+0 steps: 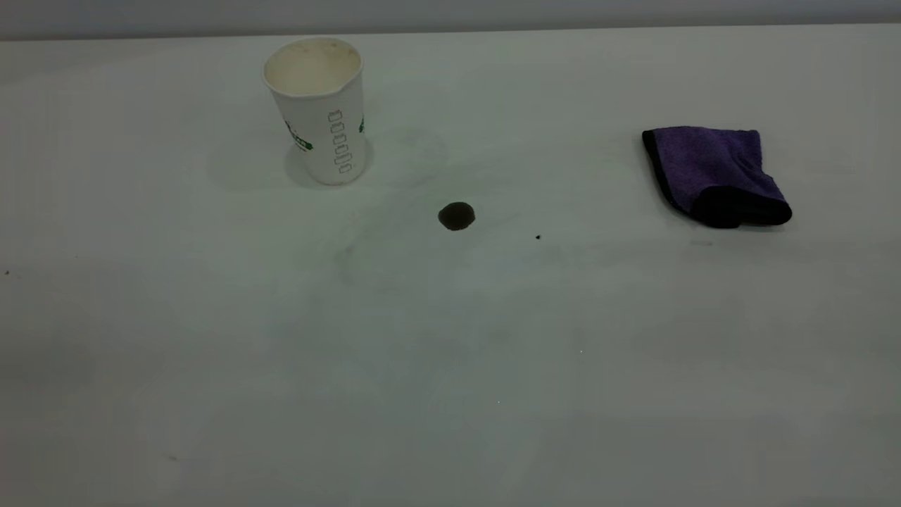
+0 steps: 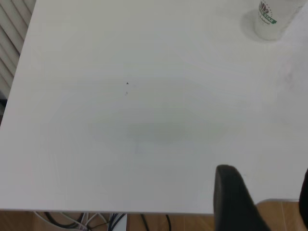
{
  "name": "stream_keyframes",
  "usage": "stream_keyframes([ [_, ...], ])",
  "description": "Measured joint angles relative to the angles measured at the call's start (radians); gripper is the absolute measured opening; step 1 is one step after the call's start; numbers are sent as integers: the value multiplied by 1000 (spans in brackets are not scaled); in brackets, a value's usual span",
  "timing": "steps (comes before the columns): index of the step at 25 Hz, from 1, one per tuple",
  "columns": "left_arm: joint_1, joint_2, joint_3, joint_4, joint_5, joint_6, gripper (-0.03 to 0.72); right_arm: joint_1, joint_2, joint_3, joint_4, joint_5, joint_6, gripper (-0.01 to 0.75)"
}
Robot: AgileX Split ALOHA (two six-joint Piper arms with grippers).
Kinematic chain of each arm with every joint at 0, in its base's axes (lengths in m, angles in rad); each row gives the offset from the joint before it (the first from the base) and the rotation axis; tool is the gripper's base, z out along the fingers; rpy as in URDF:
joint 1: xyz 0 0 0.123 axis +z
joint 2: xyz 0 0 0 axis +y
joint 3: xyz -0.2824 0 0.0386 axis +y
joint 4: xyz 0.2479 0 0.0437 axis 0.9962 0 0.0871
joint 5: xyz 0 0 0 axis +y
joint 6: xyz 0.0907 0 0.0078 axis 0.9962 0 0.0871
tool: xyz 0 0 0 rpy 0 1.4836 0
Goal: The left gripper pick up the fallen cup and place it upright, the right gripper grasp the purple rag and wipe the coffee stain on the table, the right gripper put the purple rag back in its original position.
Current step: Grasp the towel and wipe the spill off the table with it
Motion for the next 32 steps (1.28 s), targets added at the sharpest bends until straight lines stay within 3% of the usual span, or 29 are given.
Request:
stream_keyframes([
  [9, 0, 0, 0, 0, -1, 1, 401, 0, 33, -43, 13, -2, -37, 558],
  [13, 0, 0, 0, 0, -1, 1, 401, 0, 293, -175, 2, -27, -43, 594],
  [24, 0, 0, 0, 0, -1, 1, 400, 5, 1172, -403, -3, -352, -97, 646],
  [32, 0, 0, 0, 0, -1, 1, 400, 96, 1652, -537, 33, -571, -160, 646],
])
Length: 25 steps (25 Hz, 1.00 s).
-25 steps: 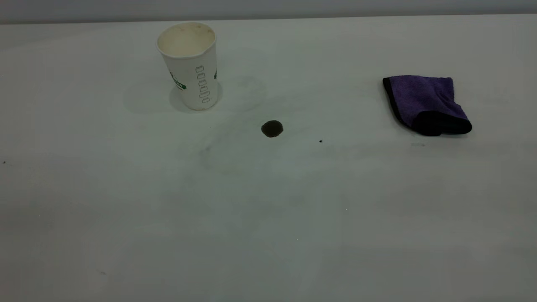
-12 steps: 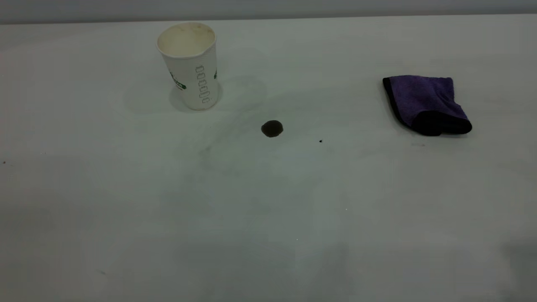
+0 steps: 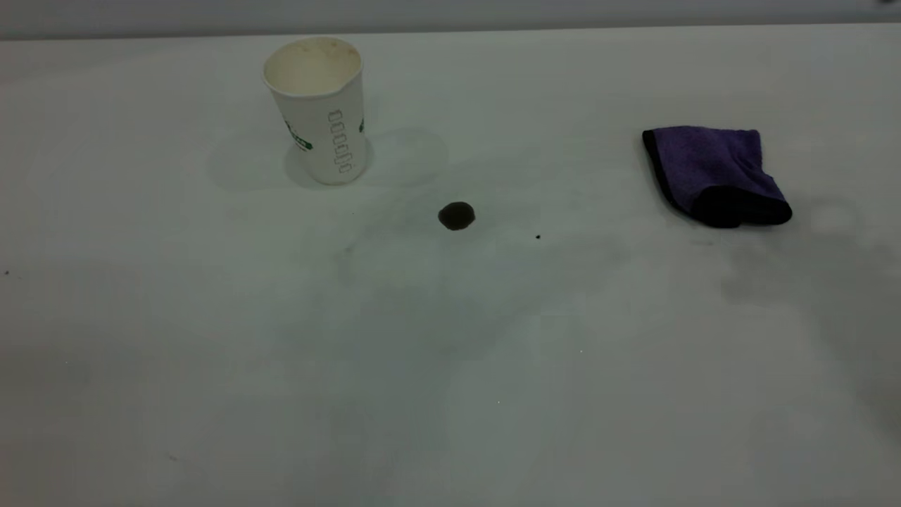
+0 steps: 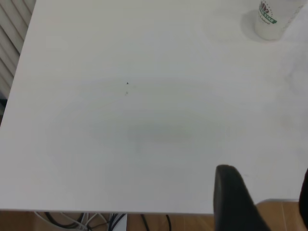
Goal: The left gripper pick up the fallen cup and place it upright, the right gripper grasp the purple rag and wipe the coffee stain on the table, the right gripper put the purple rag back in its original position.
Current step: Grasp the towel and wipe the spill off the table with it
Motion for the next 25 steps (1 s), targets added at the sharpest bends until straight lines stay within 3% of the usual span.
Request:
stream_keyframes([
  [11, 0, 0, 0, 0, 0, 0, 400, 34, 532, -298, 7, -78, -33, 646],
  [25, 0, 0, 0, 0, 0, 0, 400, 34, 857, -583, 30, -77, -124, 622],
])
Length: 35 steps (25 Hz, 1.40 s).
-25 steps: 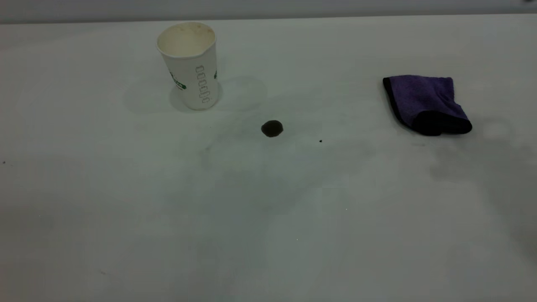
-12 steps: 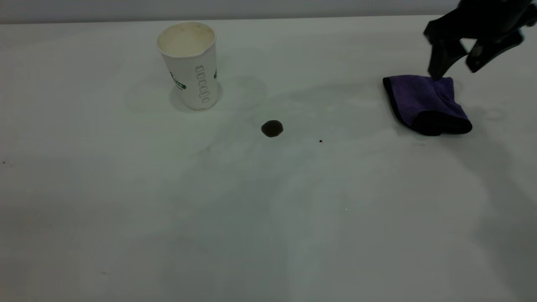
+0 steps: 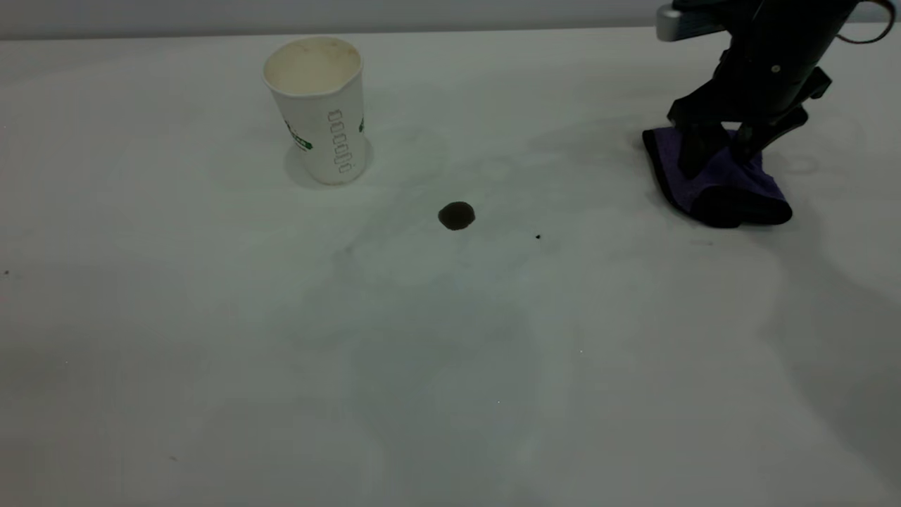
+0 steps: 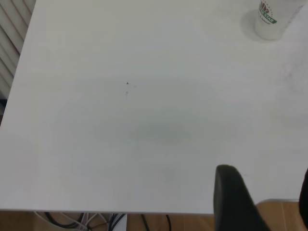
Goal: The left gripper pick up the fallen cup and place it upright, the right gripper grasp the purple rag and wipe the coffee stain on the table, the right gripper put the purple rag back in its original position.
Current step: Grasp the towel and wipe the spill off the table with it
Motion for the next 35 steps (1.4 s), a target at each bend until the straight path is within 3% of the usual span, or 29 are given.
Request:
stream_keyframes([
  [3, 0, 0, 0, 0, 0, 0, 400, 0, 37, -30, -1, 0, -5, 576],
  [5, 0, 0, 0, 0, 0, 0, 400, 0, 42, -39, -3, 2, -5, 505],
  [7, 0, 0, 0, 0, 0, 0, 400, 0, 47, -43, 3, 1, -5, 390],
  [11, 0, 0, 0, 0, 0, 0, 400, 0, 50, -47, 56, 3, -14, 82],
  [12, 0, 0, 0, 0, 0, 0, 400, 0, 51, -47, 66, 7, -19, 63],
  [16, 0, 0, 0, 0, 0, 0, 400, 43, 56, -67, 102, 36, -50, 51],
  [23, 0, 0, 0, 0, 0, 0, 399, 279, 76, -152, 194, 138, -54, 49],
  [29, 0, 0, 0, 0, 0, 0, 399, 484, 77, -224, 220, 147, 25, 49],
  [35, 0, 0, 0, 0, 0, 0, 399, 578, 99, -267, 218, 87, 80, 49],
])
